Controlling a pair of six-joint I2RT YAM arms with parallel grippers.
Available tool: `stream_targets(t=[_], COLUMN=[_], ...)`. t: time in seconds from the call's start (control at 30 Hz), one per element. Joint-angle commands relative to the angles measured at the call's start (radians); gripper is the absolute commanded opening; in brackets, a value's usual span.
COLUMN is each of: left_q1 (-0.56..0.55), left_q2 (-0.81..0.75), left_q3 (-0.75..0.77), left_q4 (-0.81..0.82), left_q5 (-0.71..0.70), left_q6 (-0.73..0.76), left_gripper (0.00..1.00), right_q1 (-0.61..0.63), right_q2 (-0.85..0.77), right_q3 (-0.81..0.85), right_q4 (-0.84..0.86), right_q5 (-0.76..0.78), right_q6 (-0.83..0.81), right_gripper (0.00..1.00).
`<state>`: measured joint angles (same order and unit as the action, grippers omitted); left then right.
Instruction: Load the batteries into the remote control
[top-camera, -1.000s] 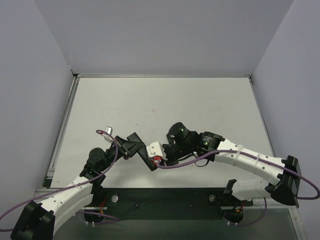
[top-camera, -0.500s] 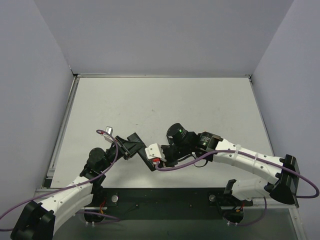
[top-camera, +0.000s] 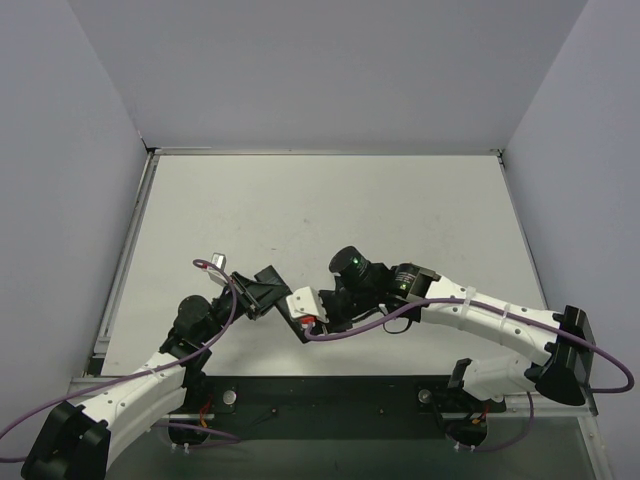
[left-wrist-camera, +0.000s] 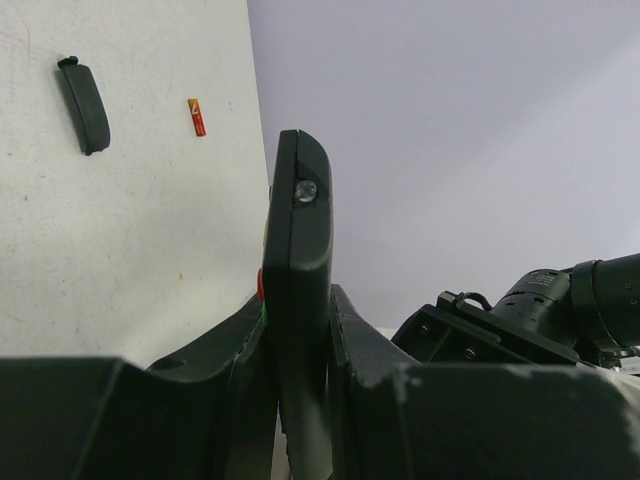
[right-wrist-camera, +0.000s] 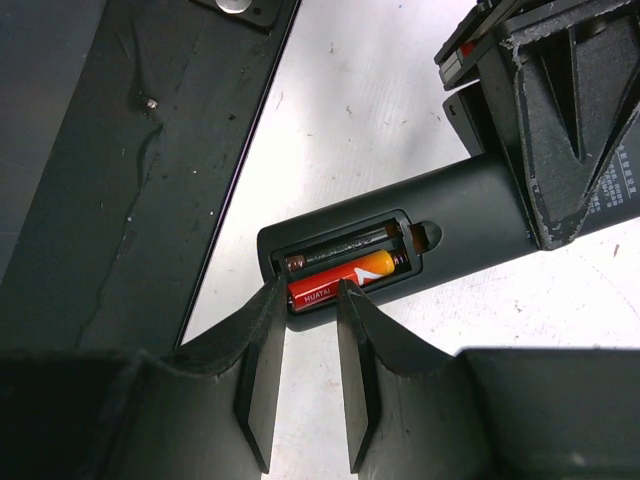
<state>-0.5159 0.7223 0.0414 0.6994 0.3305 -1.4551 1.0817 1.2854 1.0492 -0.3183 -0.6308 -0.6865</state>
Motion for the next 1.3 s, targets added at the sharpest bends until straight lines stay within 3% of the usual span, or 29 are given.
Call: stream_targets(t=[0.0,0.5,1.27], left_q1=[-0.003,-0.003,-0.004], left_q2=[-0.001,-0.021,-0.07], left_q3=[0.037,0.037,0.031], left_q4=[0.068,0.048,-0.028], left_q5=[0.019,-0.005,-0.016], left_q6=[-0.007,-0.011,0.041], left_gripper=[0.0,0.0,0.0], right_q1=[0.012,0.072,0.093], right_q2=[0.008,0.005,-0.003], right_q3=[0.035,-0.005,-0.028], right_q4=[0.002,0.058,0.126], right_q5=[0.006,0.151,0.381], right_q6=[-0.01,0.084,0.22], right_gripper=[0.22,0.1,0.07])
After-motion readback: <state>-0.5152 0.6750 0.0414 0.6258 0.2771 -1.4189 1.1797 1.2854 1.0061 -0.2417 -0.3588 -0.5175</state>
